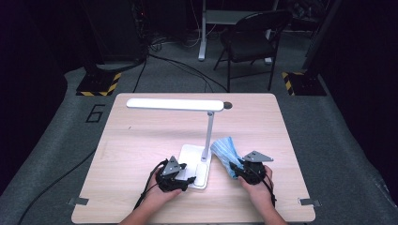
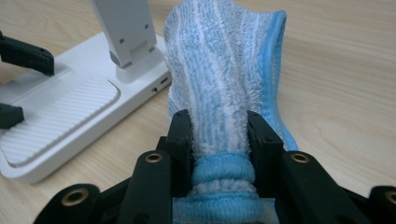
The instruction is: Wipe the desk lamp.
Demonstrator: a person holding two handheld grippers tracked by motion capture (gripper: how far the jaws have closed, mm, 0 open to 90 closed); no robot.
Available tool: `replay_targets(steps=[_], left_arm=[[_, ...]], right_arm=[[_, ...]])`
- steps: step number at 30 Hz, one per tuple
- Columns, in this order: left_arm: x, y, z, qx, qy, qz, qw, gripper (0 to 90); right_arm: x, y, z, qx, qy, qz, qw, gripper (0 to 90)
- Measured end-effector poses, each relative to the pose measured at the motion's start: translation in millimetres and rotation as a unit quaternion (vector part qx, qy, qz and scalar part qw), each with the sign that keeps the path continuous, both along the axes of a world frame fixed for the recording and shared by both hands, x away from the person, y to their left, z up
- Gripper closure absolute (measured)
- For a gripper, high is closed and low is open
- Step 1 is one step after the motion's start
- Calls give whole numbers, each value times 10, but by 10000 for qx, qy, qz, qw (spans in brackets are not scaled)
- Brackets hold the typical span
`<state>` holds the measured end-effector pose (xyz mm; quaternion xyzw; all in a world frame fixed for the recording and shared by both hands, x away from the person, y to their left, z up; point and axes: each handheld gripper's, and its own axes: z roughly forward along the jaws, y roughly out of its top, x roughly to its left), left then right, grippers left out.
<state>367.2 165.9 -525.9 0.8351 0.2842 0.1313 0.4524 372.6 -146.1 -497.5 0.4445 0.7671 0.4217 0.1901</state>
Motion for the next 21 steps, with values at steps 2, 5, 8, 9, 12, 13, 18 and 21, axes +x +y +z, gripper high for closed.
replay_targets(steps=[2,5,8,9,12,13,18,21], left_arm=[[-1,-4,3,35,-46,-60,10000,338],[-23,-25,0,-5,-9,-117,9999,338],[-35,-38,-1,-10,-20,-124,9999,337],[-35,-39,-1,-8,-21,-117,9999,337],[-36,-39,-1,-11,-17,-116,9999,338],[-37,-40,-2,-17,-19,-110,9999,337],[-45,-44,-1,-9,-17,-70,10000,337],[-46,-45,-1,-10,-14,-69,10000,337]], right_arm=[[28,53,20,52,-49,0,10000,664],[59,138,31,31,-76,83,9999,664],[72,204,39,-8,-90,183,9998,664],[75,228,45,-14,-92,245,9997,665],[70,292,43,-7,-93,399,9992,666],[65,316,33,-50,-101,474,9988,668],[45,431,-61,-223,-75,729,9971,673],[51,460,-87,-276,-104,816,9962,673]])
